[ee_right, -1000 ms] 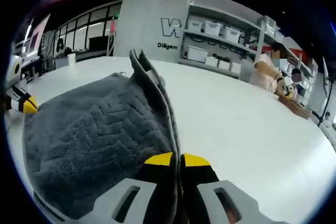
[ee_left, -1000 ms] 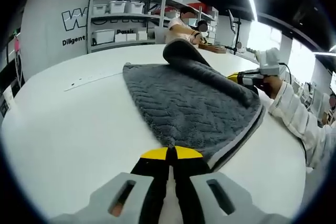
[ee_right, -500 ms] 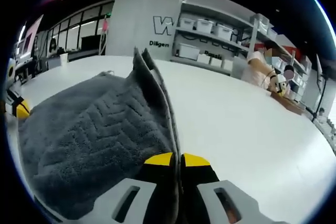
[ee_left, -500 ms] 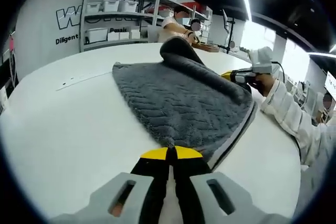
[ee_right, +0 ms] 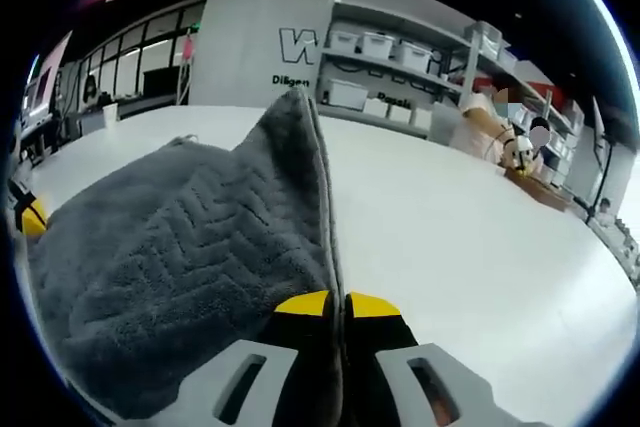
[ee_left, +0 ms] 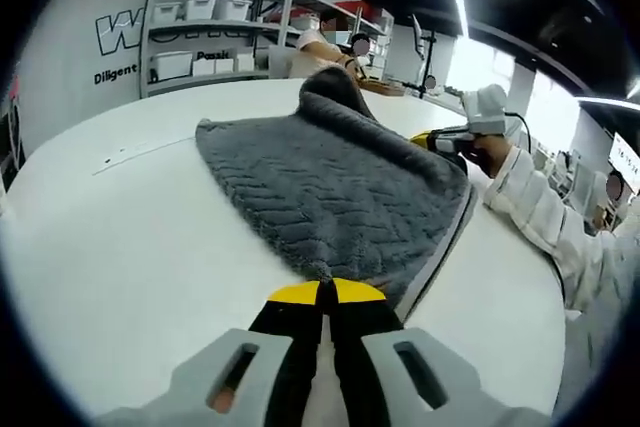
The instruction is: Open the folded towel by lifting each exposed corner and separating the folded layers until the towel lies flat within the target outline without major curled edges
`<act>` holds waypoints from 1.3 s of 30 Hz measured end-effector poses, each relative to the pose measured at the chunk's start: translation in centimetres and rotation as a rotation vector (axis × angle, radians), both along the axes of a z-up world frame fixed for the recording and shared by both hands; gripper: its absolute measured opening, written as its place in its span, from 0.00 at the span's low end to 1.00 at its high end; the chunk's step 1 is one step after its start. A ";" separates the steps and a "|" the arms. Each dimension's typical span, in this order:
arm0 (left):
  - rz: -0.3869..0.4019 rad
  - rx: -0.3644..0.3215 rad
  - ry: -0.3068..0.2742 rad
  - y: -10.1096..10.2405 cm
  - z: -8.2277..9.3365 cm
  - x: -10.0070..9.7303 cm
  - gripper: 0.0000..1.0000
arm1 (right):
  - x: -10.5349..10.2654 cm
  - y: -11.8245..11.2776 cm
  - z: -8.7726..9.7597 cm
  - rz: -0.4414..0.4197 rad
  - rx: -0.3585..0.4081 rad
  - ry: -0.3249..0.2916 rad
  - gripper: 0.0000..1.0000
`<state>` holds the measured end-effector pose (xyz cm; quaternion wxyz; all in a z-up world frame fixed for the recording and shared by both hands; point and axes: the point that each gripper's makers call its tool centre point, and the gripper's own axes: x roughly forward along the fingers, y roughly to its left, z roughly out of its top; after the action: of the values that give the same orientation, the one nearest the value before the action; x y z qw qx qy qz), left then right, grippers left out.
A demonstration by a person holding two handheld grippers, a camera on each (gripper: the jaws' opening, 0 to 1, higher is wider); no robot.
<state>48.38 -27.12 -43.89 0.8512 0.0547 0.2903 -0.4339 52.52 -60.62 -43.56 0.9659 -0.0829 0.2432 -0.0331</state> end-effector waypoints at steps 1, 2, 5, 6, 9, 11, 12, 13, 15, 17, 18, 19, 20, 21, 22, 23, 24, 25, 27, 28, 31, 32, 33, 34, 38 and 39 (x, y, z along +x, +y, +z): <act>-0.003 0.000 0.000 0.0 0.0 -0.1 0.01 | 0.0 -0.1 0.0 -0.002 0.001 0.000 0.00; -0.008 -0.001 0.002 -0.1 0.0 -0.2 0.01 | -0.1 -0.2 0.0 -0.006 0.003 0.000 0.00; -0.016 -0.003 0.006 -0.2 0.0 -0.3 0.02 | -0.1 -0.4 0.0 -0.013 0.003 0.001 0.00; -0.018 -0.004 0.007 -0.3 0.0 -0.4 0.02 | -0.1 -0.4 0.0 -0.015 0.004 0.001 0.00; -0.025 -0.005 0.009 -0.4 0.0 -0.5 0.02 | -0.2 -0.6 0.1 -0.021 0.007 0.002 0.00; -0.029 -0.005 0.010 -0.4 0.0 -0.5 0.02 | -0.2 -0.7 0.1 -0.024 0.009 0.002 0.00; -0.031 -0.006 0.011 -0.5 0.0 -0.6 0.02 | -0.2 -0.8 0.1 -0.026 0.010 0.001 0.00; -0.033 -0.006 0.012 -0.5 0.0 -0.6 0.02 | -0.2 -0.8 0.1 -0.028 0.010 0.002 0.00; -0.038 -0.006 0.014 -0.6 0.0 -0.7 0.02 | -0.2 -0.9 0.1 -0.030 0.011 0.002 0.00; -0.040 -0.007 0.014 -0.6 0.0 -0.8 0.02 | -0.3 -0.9 0.1 -0.031 0.013 0.001 0.00; -0.045 -0.007 0.016 -0.7 0.0 -0.8 0.02 | -0.3 -1.0 0.1 -0.034 0.011 0.002 0.00; -0.049 -0.008 0.018 -0.7 0.0 -0.9 0.02 | -0.4 -1.1 0.1 -0.036 0.011 0.002 0.00; -0.052 -0.008 0.019 -0.8 0.0 -1.0 0.02 | -0.4 -1.1 0.1 -0.038 0.011 0.002 0.00; -0.058 -0.008 0.019 -0.8 0.0 -1.1 0.02 | -0.5 -1.3 0.1 -0.043 0.008 0.004 0.00; -0.062 -0.009 0.021 -0.9 -0.1 -1.1 0.02 | -0.5 -1.4 0.1 -0.049 0.004 0.005 0.00; -0.067 -0.010 0.023 -1.0 -0.1 -1.2 0.02 | -0.5 -1.5 0.1 -0.051 0.002 0.006 0.00; -0.075 -0.011 0.024 -1.1 -0.1 -1.4 0.02 | -0.6 -1.7 0.1 -0.056 -0.001 0.007 0.00; -0.081 -0.013 0.026 -1.1 -0.1 -1.4 0.02 | -0.6 -1.7 0.1 -0.058 -0.001 0.007 0.00; -0.090 -0.022 0.034 -1.3 -0.1 -1.6 0.02 | -0.7 -2.1 0.1 -0.067 -0.006 0.009 0.00; -0.092 -0.024 0.037 -1.4 -0.1 -1.7 0.02 | -0.8 -2.1 0.1 -0.069 -0.006 0.009 0.00; -0.104 -0.027 0.040 -1.5 -0.1 -1.9 0.02 | -0.9 -2.4 0.2 -0.078 -0.012 0.010 0.00; -0.112 -0.031 0.044 -1.6 -0.1 -2.1 0.02 | -1.0 -2.6 0.2 -0.083 -0.017 0.011 0.00; -0.120 -0.034 0.047 -1.7 -0.1 -2.2 0.02 | -1.1 -2.8 0.3 -0.090 -0.024 0.009 0.00; -0.128 -0.036 0.049 -1.9 -0.1 -2.4 0.02 | -1.2 -3.1 0.4 -0.098 -0.030 0.008 0.00; -0.137 -0.037 0.050 -2.0 -0.1 -2.6 0.02 | -1.5 -3.8 0.5 -0.122 -0.057 0.015 0.00; -0.142 -0.037 0.050 -2.0 -0.1 -2.6 0.02 | -1.4 -3.7 0.4 -0.119 -0.037 0.010 0.00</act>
<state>45.78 -29.08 -43.98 0.8117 0.0485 0.2985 -0.4997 51.09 -64.30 -43.18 0.9592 -0.0862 0.2520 -0.0945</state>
